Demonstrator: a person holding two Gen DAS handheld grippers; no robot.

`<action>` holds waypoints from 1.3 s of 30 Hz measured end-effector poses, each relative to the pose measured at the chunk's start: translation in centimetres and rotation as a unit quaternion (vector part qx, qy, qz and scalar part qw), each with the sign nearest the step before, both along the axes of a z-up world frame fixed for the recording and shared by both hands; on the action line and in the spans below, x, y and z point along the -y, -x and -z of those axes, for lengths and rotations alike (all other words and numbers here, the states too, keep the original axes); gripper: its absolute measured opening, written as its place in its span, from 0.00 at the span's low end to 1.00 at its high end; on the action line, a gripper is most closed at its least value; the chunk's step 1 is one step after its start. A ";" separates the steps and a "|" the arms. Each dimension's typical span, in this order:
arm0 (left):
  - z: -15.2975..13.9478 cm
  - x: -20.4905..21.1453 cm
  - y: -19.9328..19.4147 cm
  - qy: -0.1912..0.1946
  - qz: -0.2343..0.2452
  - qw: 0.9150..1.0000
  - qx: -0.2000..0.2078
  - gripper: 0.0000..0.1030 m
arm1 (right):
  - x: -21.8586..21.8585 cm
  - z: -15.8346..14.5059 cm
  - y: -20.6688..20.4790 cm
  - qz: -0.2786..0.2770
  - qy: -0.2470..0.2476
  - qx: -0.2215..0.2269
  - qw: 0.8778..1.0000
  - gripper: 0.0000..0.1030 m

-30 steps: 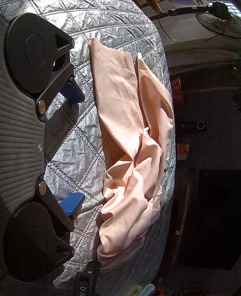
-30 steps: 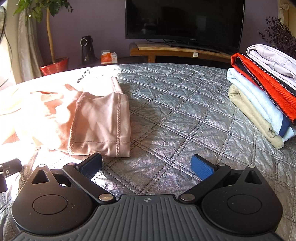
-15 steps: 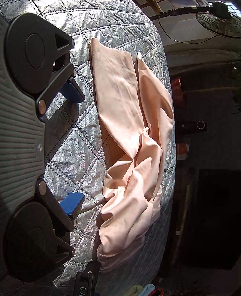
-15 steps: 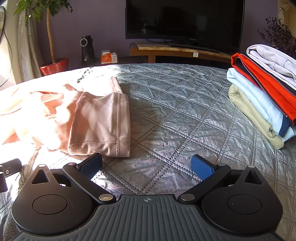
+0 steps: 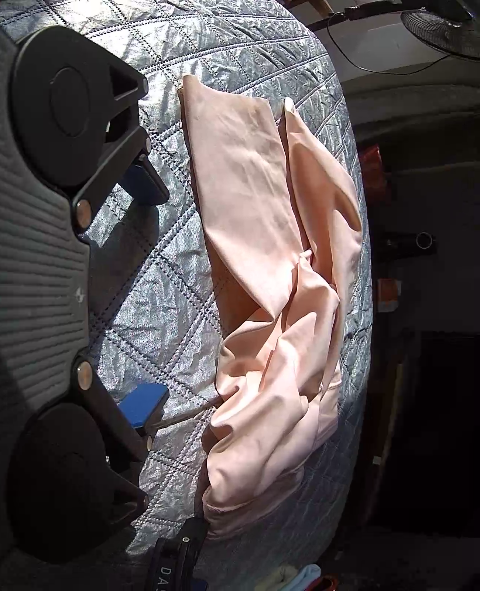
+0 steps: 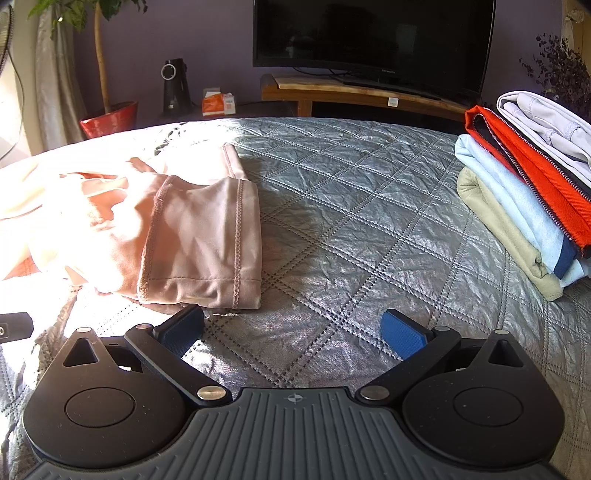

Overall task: Fold clothes
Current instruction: 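Raise both tools back and bring them toward the crumpled pink garment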

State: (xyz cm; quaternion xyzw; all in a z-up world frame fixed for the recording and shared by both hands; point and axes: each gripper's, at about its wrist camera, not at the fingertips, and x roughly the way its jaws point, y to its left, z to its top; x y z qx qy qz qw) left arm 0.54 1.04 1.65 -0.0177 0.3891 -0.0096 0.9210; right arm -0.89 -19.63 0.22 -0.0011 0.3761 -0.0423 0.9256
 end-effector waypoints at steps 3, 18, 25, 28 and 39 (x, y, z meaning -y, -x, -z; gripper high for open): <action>-0.8 -0.4 0.0 0.001 0.002 0.999 -0.039 0.84 | -0.6 -0.5 1.0 -0.002 -0.001 -0.034 0.999 1.00; -16.3 -0.8 15.1 -0.086 -0.010 0.996 -0.012 0.94 | -3.7 -12.8 18.0 -0.010 -0.074 -0.079 0.994 0.99; -18.3 -3.7 20.1 -0.044 -0.045 0.998 -0.028 0.93 | -4.0 -16.6 22.7 0.011 -0.020 -0.036 0.999 0.99; -19.2 -2.6 21.9 -0.049 -0.046 0.998 -0.017 0.94 | -4.2 -17.7 23.4 0.009 -0.005 -0.034 0.999 0.99; -20.9 -0.7 25.3 -0.039 -0.054 0.998 -0.022 0.84 | -3.7 -21.3 27.1 0.001 -0.041 0.035 0.999 0.81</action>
